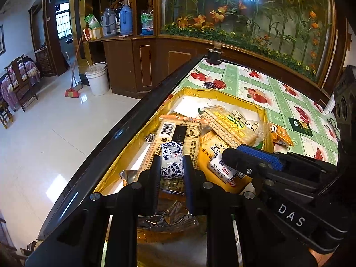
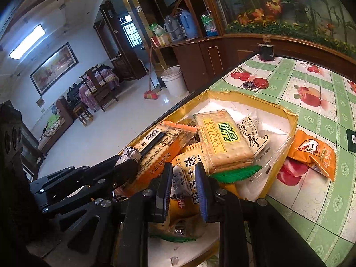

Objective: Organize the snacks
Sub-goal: 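Lower the white packets into the tray and open both grippers, then move both open grippers back toward the orange chip bag and green cracker pack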

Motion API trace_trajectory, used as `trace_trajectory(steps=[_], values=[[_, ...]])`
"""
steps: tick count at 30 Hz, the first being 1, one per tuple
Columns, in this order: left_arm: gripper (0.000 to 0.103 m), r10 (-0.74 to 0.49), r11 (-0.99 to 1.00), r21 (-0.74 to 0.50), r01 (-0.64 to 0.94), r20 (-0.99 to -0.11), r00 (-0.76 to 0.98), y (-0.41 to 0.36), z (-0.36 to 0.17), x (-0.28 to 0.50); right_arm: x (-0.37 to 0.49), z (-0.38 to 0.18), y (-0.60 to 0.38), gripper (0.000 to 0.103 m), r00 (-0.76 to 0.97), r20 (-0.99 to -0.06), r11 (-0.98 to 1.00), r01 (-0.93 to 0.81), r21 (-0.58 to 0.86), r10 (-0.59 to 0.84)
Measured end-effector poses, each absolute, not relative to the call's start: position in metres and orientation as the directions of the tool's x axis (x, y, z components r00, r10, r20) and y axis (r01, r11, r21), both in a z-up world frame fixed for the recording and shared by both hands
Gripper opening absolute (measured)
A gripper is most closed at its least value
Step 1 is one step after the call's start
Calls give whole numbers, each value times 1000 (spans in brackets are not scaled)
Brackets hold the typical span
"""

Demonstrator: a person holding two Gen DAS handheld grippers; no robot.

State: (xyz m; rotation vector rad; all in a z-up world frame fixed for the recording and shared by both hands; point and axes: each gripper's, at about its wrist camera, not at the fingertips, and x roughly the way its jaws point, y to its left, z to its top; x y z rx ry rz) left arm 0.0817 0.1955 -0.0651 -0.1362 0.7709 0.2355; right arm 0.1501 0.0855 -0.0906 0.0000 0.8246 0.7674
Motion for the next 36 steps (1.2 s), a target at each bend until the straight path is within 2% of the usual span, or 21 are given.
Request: trace_trajectory(steps=[4,7,9,11,13,14,16,25,28,36], values=[[17,169,965,-26,-263,-704,690,194,-64,82,151,-92,83,24,432,-661,739,-609,288,613],[18,173,962,-29,-272,-706,687,195,-64,81,151,-89,78,38,428,-653,735,-606,305,624],[23,184,958,-25,-284,-707,683,195,-63,81,149,-86,75,43,439,-647,738,-604,300,623],[45,202,952,-19,-304,-707,678,198,-61,80,149,-82,72,43,444,-641,738,-603,302,625],[62,205,951,-24,-308,-696,688,199,-57,76,147,-78,64,44,453,-631,739,-599,308,630],[68,207,951,-26,-308,-689,695,199,-55,74,146,-76,60,50,462,-626,743,-594,308,628],[70,213,951,-25,-308,-670,711,198,-47,69,144,-71,49,57,483,-613,751,-585,306,625],[70,225,964,34,-264,-635,739,168,-31,64,140,-55,-15,57,567,-576,801,-501,327,589],[79,218,969,46,-243,-626,749,155,-27,62,137,-55,-38,59,587,-574,818,-465,338,571],[79,115,989,5,-146,-642,758,120,-25,60,139,-66,-91,71,634,-600,873,-353,336,487]])
